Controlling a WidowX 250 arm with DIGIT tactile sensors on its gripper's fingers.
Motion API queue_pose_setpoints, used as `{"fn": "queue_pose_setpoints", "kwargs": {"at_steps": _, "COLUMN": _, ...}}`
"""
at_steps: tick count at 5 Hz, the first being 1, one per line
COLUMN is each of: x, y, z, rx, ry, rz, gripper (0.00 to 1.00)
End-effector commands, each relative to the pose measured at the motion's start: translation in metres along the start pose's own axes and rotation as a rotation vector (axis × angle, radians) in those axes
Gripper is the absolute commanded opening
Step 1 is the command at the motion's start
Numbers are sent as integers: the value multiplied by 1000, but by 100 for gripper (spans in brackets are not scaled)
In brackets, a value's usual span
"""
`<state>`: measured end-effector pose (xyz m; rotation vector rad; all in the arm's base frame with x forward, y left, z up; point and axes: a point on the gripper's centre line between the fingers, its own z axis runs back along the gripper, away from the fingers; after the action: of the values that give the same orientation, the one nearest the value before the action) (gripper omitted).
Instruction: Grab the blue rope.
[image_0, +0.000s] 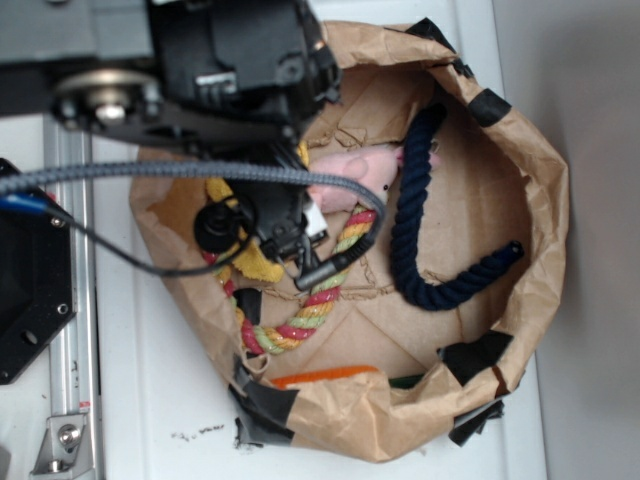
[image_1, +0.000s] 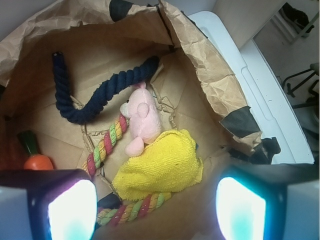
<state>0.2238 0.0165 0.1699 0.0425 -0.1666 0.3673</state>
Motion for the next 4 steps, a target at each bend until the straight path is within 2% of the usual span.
{"fn": "queue_pose_setpoints", "kwargs": {"at_steps": 1, "x": 46, "y": -38, "z": -76, "rx": 1, "ry": -38, "rz": 281, "gripper": 100}}
{"fn": "queue_pose_setpoints", "kwargs": {"at_steps": 2, "x": 56, "y": -57, "z": -104, "rx": 32, "ry": -75, "rz": 302, "gripper": 100}}
{"fn": "queue_pose_setpoints", "kwargs": {"at_steps": 3, "x": 59, "y": -70, "z": -111, "rx": 6, "ry": -91, "rz": 239, "gripper": 100}}
{"fn": "queue_pose_setpoints", "kwargs": {"at_steps": 4, "x": 64, "y": -74, "z": -120, "rx": 10, "ry": -84, "rz": 210, "gripper": 91}}
